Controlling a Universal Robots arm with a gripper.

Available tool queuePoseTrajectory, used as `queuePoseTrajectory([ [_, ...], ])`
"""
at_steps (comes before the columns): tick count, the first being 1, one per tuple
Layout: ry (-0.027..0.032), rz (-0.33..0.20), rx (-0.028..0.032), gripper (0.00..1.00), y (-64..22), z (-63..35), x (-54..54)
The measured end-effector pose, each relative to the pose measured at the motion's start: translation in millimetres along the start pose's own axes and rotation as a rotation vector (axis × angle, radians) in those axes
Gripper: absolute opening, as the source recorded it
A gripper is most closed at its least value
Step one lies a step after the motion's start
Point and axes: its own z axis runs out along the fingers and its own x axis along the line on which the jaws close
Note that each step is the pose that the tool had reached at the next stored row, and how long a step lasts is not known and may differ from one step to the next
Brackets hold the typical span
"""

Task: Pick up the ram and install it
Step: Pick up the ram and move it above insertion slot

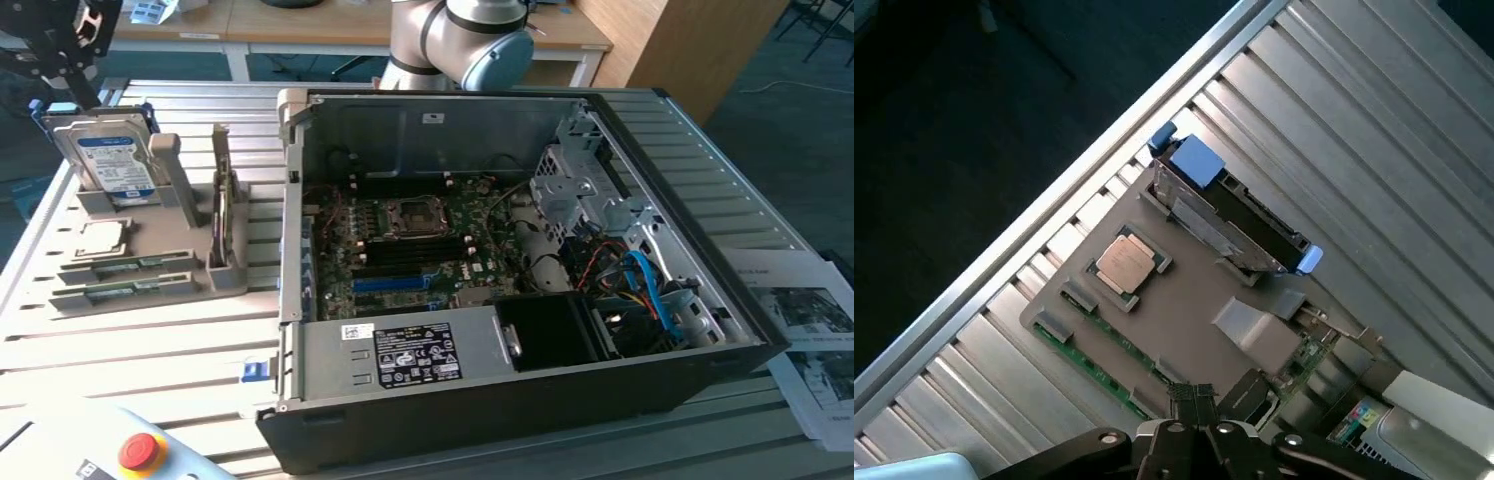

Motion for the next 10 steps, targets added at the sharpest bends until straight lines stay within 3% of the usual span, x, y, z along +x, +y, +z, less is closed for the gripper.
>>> queuePoseTrajectory([
  [10, 0.0084, -0.181, -0.0063, 0.10, 0.0, 0.0, 0.0],
])
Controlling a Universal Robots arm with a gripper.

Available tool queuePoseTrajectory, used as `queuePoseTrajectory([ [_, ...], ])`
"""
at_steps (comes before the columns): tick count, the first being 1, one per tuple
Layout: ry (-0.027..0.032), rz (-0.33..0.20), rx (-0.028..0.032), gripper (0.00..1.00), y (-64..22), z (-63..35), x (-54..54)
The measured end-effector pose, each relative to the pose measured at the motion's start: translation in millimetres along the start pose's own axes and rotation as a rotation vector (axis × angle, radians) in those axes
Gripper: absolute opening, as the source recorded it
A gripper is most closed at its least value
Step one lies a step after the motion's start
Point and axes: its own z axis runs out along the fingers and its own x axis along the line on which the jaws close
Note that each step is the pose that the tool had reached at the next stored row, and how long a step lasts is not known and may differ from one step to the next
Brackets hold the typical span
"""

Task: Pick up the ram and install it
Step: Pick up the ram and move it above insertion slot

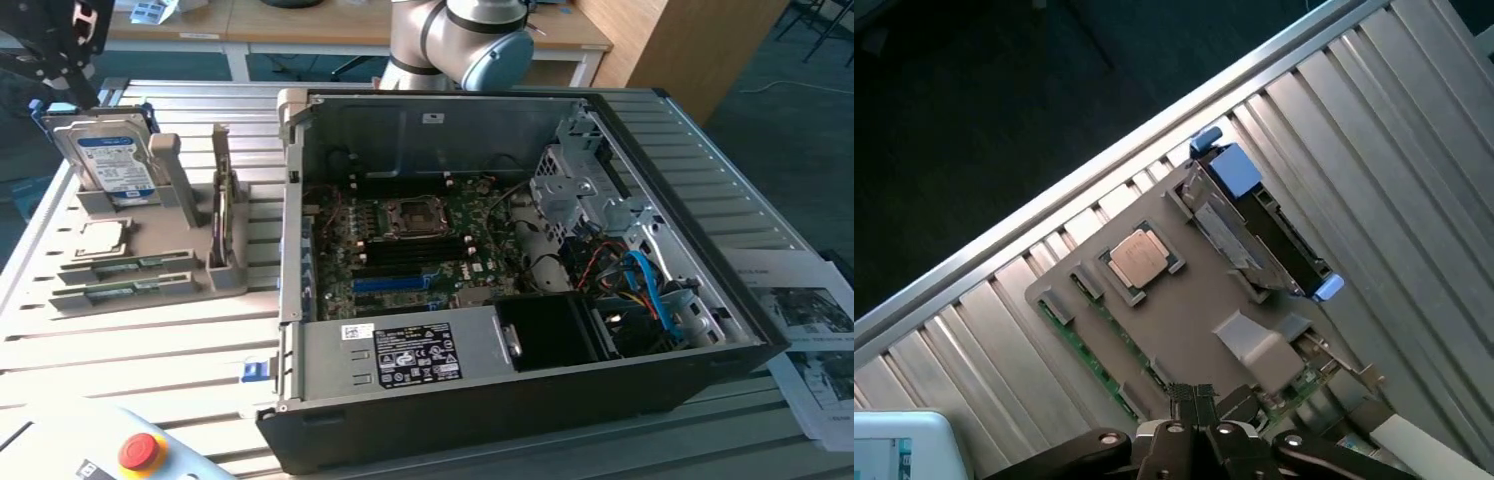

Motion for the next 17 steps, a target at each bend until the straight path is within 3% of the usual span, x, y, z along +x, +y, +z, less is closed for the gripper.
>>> queuePoseTrajectory([
  [17, 0.0142, -0.309, -0.0108, 0.10, -0.1, 0.1, 0.0],
])
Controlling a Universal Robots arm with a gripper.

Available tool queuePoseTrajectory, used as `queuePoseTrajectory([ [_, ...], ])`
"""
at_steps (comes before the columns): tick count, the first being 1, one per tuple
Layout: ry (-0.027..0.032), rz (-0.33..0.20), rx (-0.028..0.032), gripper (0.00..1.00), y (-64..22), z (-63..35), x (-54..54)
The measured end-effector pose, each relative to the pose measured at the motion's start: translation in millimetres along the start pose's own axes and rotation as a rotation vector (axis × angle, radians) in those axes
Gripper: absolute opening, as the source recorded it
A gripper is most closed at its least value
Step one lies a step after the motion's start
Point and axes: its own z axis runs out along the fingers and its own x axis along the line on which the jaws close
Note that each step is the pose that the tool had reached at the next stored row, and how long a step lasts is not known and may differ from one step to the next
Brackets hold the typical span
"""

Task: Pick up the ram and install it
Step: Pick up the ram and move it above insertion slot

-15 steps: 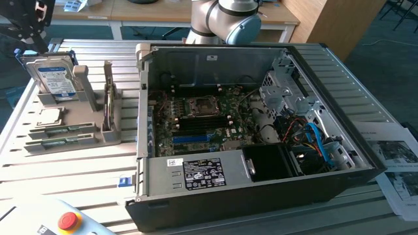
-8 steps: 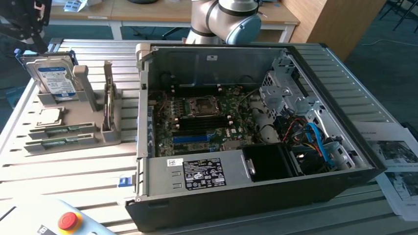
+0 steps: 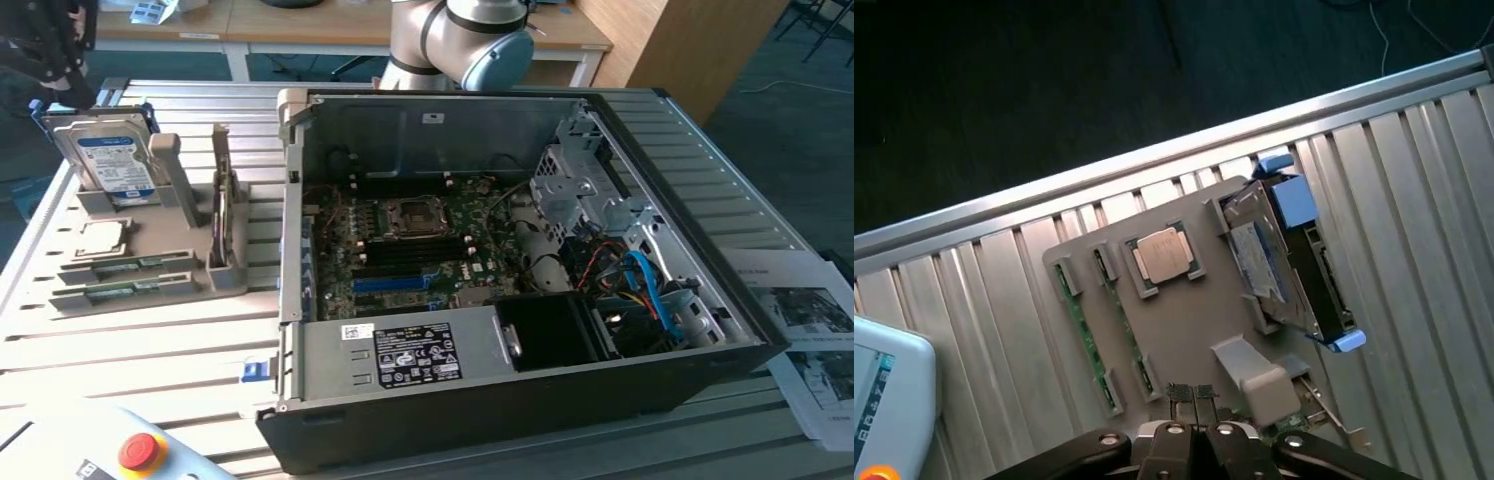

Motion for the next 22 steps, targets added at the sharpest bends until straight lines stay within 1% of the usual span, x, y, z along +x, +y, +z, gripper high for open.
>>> queuePoseTrajectory([
  [22, 0.0188, -0.399, -0.0152, 0.10, 0.0, 0.2, 0.0],
])
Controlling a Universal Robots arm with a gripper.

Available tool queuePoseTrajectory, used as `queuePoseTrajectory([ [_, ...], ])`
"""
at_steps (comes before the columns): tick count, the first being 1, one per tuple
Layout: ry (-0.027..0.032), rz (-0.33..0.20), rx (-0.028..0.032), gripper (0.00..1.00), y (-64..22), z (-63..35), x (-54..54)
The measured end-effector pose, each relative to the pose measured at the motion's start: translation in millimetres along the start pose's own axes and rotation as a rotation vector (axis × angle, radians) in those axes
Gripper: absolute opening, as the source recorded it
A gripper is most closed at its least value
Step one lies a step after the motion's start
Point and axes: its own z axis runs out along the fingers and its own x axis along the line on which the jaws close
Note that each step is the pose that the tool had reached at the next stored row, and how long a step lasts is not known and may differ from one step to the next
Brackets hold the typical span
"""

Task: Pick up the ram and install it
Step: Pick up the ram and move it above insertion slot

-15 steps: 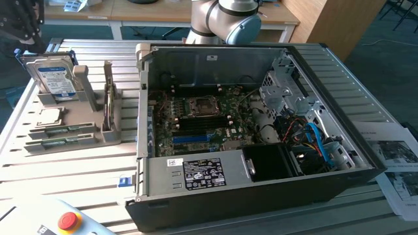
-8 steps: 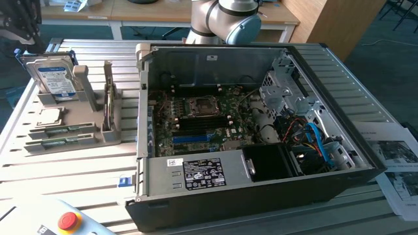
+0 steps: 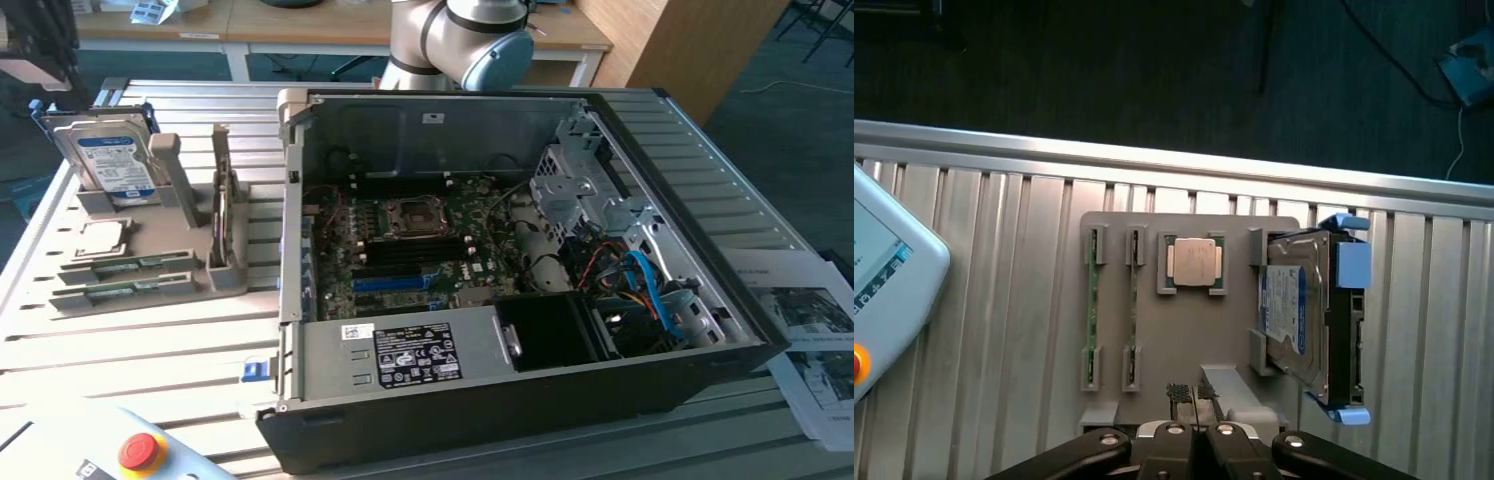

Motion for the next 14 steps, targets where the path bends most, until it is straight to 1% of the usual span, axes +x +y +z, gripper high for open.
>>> queuePoseTrajectory([
  [1, 0.0005, -0.010, -0.0004, 0.10, 0.0, 0.0, 0.0],
  [10, 0.0006, -0.011, 0.0000, 0.10, 0.0, 0.0, 0.0],
  [11, 0.0008, -0.011, 0.0012, 0.10, 0.0, 0.0, 0.0],
  [12, 0.0010, -0.011, 0.0038, 0.10, 0.0, -0.1, -0.1],
  [14, 0.0019, -0.011, 0.0149, 0.10, 0.4, 0.1, -0.1],
])
